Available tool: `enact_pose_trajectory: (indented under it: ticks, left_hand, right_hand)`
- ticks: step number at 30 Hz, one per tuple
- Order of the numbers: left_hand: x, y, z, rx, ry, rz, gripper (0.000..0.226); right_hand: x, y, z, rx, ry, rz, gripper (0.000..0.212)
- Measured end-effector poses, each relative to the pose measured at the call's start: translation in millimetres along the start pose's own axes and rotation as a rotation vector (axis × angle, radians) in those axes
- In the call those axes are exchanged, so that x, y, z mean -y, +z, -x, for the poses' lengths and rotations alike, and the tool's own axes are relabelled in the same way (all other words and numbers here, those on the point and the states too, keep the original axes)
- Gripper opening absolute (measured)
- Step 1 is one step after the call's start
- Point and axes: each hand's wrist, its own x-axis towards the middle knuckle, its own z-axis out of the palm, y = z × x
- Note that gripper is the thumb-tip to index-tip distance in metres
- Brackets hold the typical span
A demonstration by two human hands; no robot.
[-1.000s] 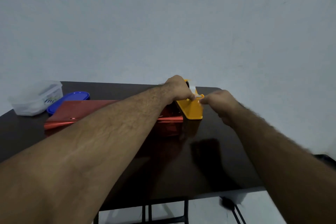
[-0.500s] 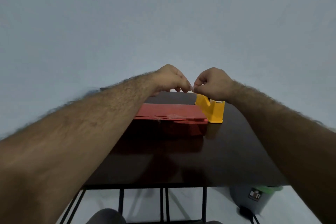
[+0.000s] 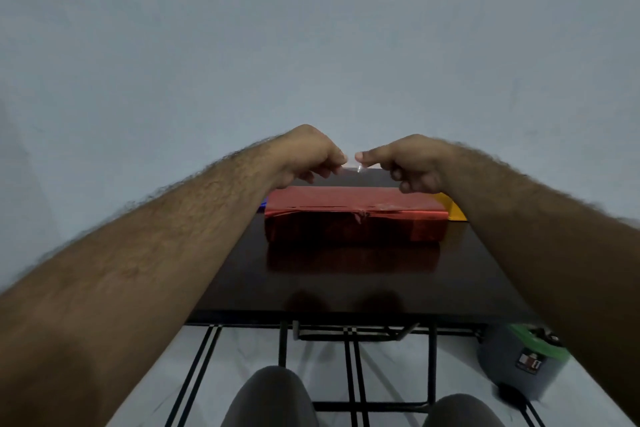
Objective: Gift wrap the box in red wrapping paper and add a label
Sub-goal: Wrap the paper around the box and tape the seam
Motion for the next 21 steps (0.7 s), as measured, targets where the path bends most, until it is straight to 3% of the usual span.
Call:
enact_pose_trajectory:
  ticks: [3,7,11,14,21]
  left_hand:
    - [20.1,-13.8,0.4,-0.063,-0.059,0.246,0.009]
    - [42.1,-13.6,-4.2,-0.004,-0.107,0.457,0.013]
    - [57.4,-4.7,-8.3,0.041,-0.161,0.316,0.019]
    - [64.9,-10.6,-11.2,0.028,-0.195,0.295,0.017]
    - [66.2,-19.6,-10.7,0.032,-0.316,0.344,0.011]
  right_hand:
    - [-19.1,7.2,-3.8,-0.134,-0.092,-0.017,0.040]
    - [-47.8,22.4,4.8,-0.177,-0.367,0.293,0.018]
    - [-68.6,43.9,14.0,-0.149,-0.648,0.705,0.044]
    - [-73.0,53.6,15.8,-0.144,-0.750,0.916,0.049]
    - [-68.5,66.5,17.3,-0.215,-0.792,0.920,0.060]
